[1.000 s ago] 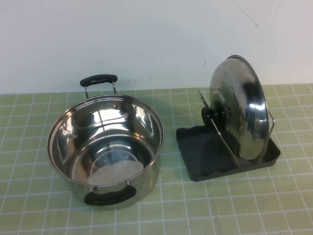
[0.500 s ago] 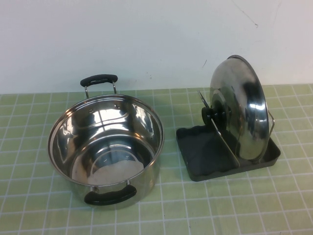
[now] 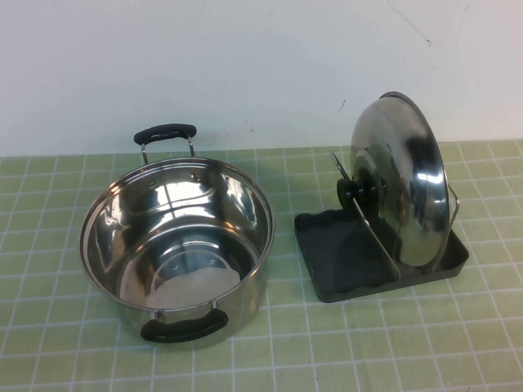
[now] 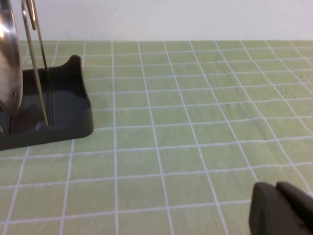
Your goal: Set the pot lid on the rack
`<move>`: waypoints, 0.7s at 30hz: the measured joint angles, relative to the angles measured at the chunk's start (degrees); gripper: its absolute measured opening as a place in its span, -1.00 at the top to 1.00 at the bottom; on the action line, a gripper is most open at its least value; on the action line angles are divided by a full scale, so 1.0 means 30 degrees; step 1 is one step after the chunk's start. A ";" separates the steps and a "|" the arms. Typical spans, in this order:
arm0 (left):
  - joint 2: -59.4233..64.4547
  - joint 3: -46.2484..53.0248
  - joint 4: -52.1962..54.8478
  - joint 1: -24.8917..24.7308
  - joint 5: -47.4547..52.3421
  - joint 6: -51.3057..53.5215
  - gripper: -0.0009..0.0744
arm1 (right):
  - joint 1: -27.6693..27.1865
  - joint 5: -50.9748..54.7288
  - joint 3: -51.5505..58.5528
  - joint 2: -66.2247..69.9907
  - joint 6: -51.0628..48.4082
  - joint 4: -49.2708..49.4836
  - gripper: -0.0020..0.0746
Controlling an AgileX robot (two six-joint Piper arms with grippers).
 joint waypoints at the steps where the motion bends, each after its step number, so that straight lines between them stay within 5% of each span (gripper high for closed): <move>1: 0.0000 0.0000 0.0000 0.0000 0.0000 0.0000 0.98 | 0.0000 0.0000 0.0000 0.0000 0.0000 -0.0017 0.95; 21: 0.0000 0.0527 -0.0317 0.0132 -0.0627 0.0145 0.98 | 0.0000 0.0000 0.0000 0.0000 0.0000 -0.0091 0.95</move>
